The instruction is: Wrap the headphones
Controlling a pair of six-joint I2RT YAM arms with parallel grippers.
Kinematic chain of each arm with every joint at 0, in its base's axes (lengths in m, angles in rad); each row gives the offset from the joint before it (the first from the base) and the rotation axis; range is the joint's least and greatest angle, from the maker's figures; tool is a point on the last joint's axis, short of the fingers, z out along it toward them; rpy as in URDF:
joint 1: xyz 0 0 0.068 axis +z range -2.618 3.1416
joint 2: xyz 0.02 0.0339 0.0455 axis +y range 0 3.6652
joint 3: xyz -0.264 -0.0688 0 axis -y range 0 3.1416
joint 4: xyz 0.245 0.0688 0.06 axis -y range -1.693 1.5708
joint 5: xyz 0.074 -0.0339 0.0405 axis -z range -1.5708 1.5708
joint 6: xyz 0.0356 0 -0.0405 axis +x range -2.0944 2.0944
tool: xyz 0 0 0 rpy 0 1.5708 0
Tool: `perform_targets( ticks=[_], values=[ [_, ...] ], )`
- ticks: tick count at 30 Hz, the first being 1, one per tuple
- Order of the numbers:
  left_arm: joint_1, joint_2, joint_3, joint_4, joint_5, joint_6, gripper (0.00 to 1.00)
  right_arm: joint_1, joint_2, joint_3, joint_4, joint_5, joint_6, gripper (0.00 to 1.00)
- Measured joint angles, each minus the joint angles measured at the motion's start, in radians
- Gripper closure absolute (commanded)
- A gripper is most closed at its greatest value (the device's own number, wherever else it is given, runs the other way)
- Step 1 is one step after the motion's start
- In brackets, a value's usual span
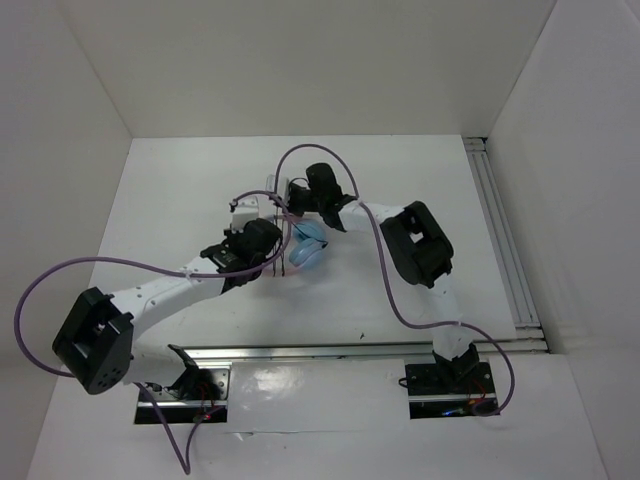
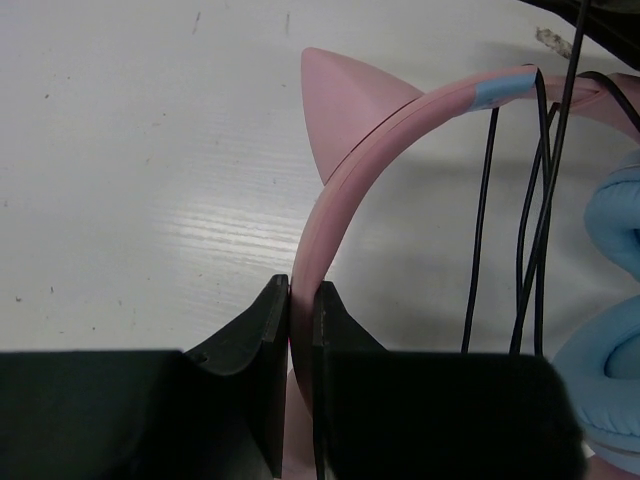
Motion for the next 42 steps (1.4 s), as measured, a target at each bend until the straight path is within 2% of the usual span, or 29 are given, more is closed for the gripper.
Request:
perform_targets(
  ticks=[8,17,24,36,42],
  values=[
    [0.126,-0.021,-0.048,-0.010,0.031,-0.087,1.00,0.066,0.103,0.174,-0.010,0.105,0.027,1.00],
    [0.178,-0.140,-0.170,-0.126,0.011,-0.203,1.00,0.197,0.279,0.347,0.005,0.199,0.045,1.00],
    [0.182,-0.132,-0.170,-0.270,0.018,-0.448,1.00,0.240,0.336,0.424,0.020,0.220,0.045,1.00],
    [0.138,-0.159,-0.275,-0.394,0.072,-0.977,1.00,0.305,0.378,0.473,0.039,0.222,0.013,1.00],
    [0.126,-0.221,-0.294,-0.493,0.087,-1.129,1.00,0.341,0.388,0.471,0.092,0.254,-0.005,1.00]
  ],
)
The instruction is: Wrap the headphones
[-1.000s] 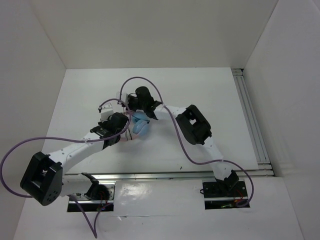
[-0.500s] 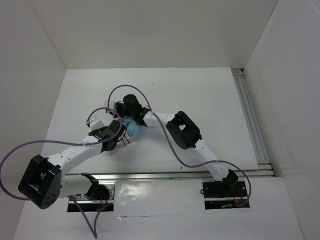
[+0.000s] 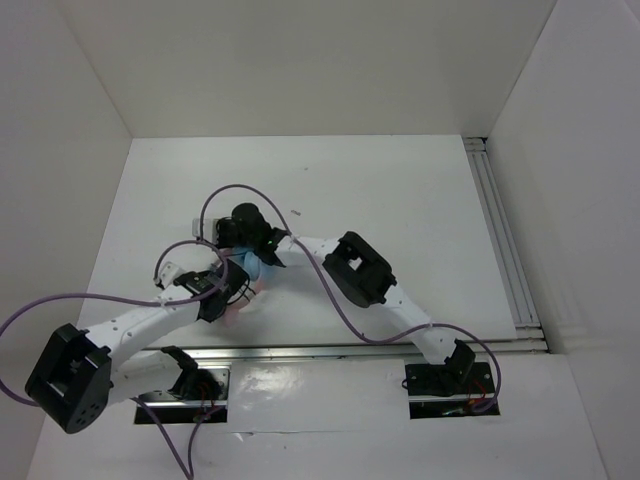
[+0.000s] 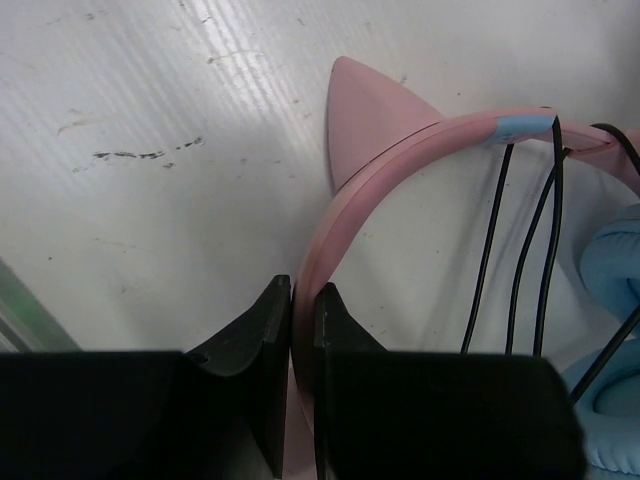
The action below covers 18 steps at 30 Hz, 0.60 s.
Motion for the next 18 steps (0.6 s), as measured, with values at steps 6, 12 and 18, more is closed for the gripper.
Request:
perform_targets(
  ticks=[6,12,18],
  values=[
    [0.039,0.041,0.064,-0.092,0.021,-0.032,1.00,0.012,0.003,-0.002,0.020,0.032,-0.002,1.00],
    [0.109,0.117,0.125,-0.127,0.047,-0.002,0.96,0.011,0.004,-0.003,0.042,0.071,-0.003,1.00],
    [0.127,0.100,0.117,-0.117,0.054,0.014,0.67,0.011,0.004,-0.030,0.098,0.080,-0.011,1.00]
  ],
)
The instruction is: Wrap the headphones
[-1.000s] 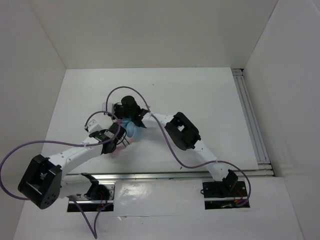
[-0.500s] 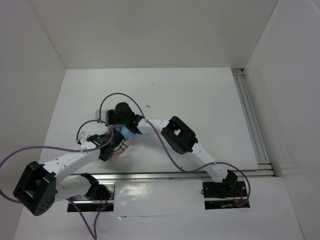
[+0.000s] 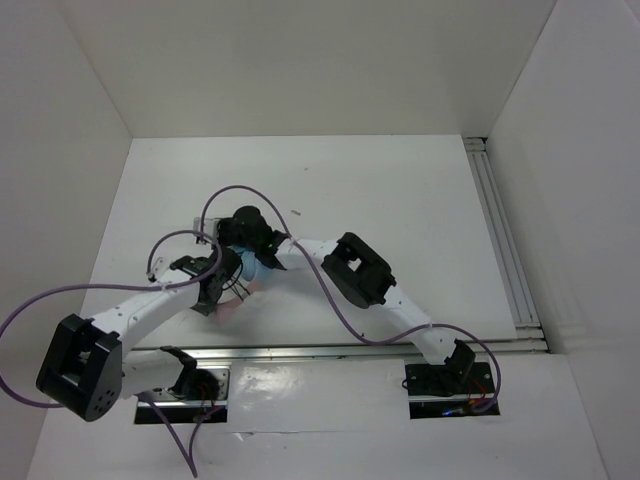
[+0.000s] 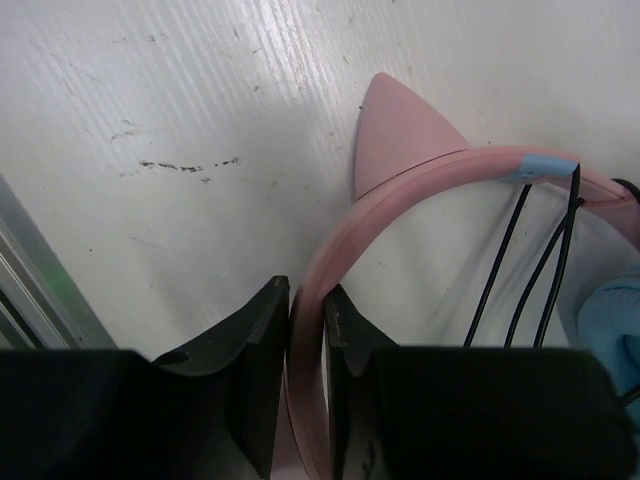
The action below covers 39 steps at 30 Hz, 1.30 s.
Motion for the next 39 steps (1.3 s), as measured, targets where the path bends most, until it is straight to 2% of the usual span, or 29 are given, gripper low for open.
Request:
perform_targets(
  ticks=[3,4,10,11,12,13,23,28,29,34,37,39],
  values=[
    [0.014,-0.053,-0.034,0.013,-0.003,0.003,0.57,0.000,-0.001,-0.015,0.008,0.002,-0.014,1.00],
    [0.019,-0.069,-0.045,0.010,-0.005,0.005,0.47,0.000,-0.001,-0.026,0.006,0.005,-0.017,1.00],
    [0.024,-0.092,-0.076,0.007,-0.003,0.013,0.45,0.000,-0.019,-0.066,0.019,0.015,-0.033,1.00],
    [0.024,-0.092,-0.078,0.008,-0.003,0.013,0.39,0.000,-0.023,-0.073,0.021,0.016,-0.034,1.00],
    [0.024,-0.093,-0.080,0.008,-0.002,0.016,0.04,0.000,-0.027,-0.084,0.027,0.017,-0.036,1.00],
    [0.024,-0.093,-0.084,0.003,0.004,0.023,0.01,0.000,-0.030,-0.090,0.029,0.021,-0.037,1.00],
    [0.032,-0.127,-0.113,-0.049,0.041,0.017,0.00,0.000,-0.041,-0.133,0.051,0.060,-0.060,1.00],
    [0.033,-0.189,-0.112,-0.071,0.040,0.033,0.00,0.001,-0.068,-0.194,0.084,0.095,-0.067,0.95],
    [0.033,-0.194,-0.112,-0.076,0.039,0.037,0.00,0.001,-0.073,-0.207,0.089,0.099,-0.068,0.91],
    [0.034,-0.194,-0.108,-0.090,0.040,0.045,0.00,0.007,-0.080,-0.217,0.090,0.114,-0.081,0.91],
    [0.034,-0.194,-0.095,-0.093,0.040,0.047,0.00,0.011,-0.080,-0.214,0.086,0.123,-0.088,0.81],
    [0.034,-0.194,-0.080,-0.094,0.040,0.053,0.00,0.012,-0.080,-0.213,0.085,0.130,-0.093,0.81]
  ],
)
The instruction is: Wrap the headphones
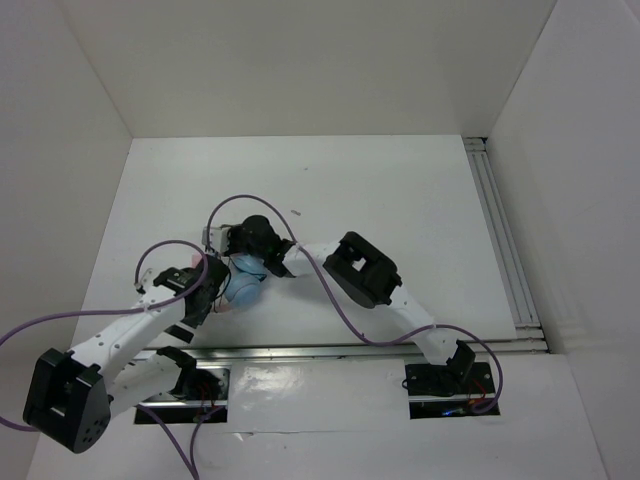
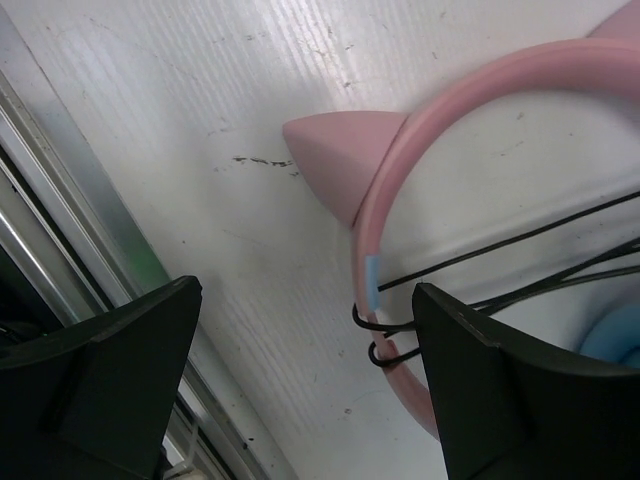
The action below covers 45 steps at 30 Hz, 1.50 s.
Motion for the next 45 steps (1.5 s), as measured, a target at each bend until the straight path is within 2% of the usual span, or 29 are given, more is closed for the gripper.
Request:
perform_targets(
  ticks=[3,8,10,12,17,20,21,23,24,27,28,29,38,45],
  values=[
    [0.000,-0.003,0.027,-0.005,-0.001,0.013,0.00,0.002,0.000,0.007,-0.006,0.018,-0.008,0.78],
    [0.000,-0.040,0.068,-0.034,-0.009,0.017,0.00,0.013,0.000,0.032,-0.017,0.044,-0.019,0.63],
    [0.000,-0.053,0.086,-0.046,-0.016,0.019,0.00,0.013,0.000,0.040,-0.018,0.053,-0.032,0.61],
    [0.000,-0.063,0.105,-0.057,-0.021,0.022,0.00,0.013,0.000,0.042,-0.016,0.069,-0.050,0.53],
    [0.000,-0.076,0.144,-0.077,-0.031,0.044,0.00,0.002,0.000,0.039,-0.014,0.108,-0.084,0.50],
    [0.000,-0.085,0.157,-0.085,-0.032,0.055,0.00,-0.019,0.000,0.025,-0.009,0.129,-0.093,0.45],
    [0.000,-0.086,0.159,-0.088,-0.032,0.063,0.00,-0.029,0.000,0.017,-0.008,0.134,-0.097,0.40],
    [0.000,-0.086,0.160,-0.088,-0.034,0.069,0.00,-0.048,0.000,0.007,-0.007,0.148,-0.104,0.35],
    [0.000,-0.086,0.160,-0.088,-0.035,0.071,0.00,-0.056,0.000,0.003,-0.006,0.153,-0.106,0.26],
    [0.000,-0.086,0.160,-0.088,-0.036,0.077,0.00,-0.081,0.000,0.002,-0.005,0.163,-0.112,0.25],
    [0.000,-0.086,0.160,-0.088,-0.037,0.084,0.00,-0.088,0.000,0.002,-0.005,0.168,-0.114,0.07],
    [0.000,-0.086,0.160,-0.087,-0.037,0.090,0.00,-0.093,0.000,0.002,-0.004,0.172,-0.113,0.00],
    [0.000,-0.123,0.160,-0.084,-0.037,0.099,0.00,-0.100,-0.005,0.009,0.016,0.200,-0.128,0.00],
    [0.000,-0.109,0.183,-0.075,-0.038,0.176,0.00,-0.155,-0.005,0.015,0.031,0.302,-0.099,0.00]
  ],
)
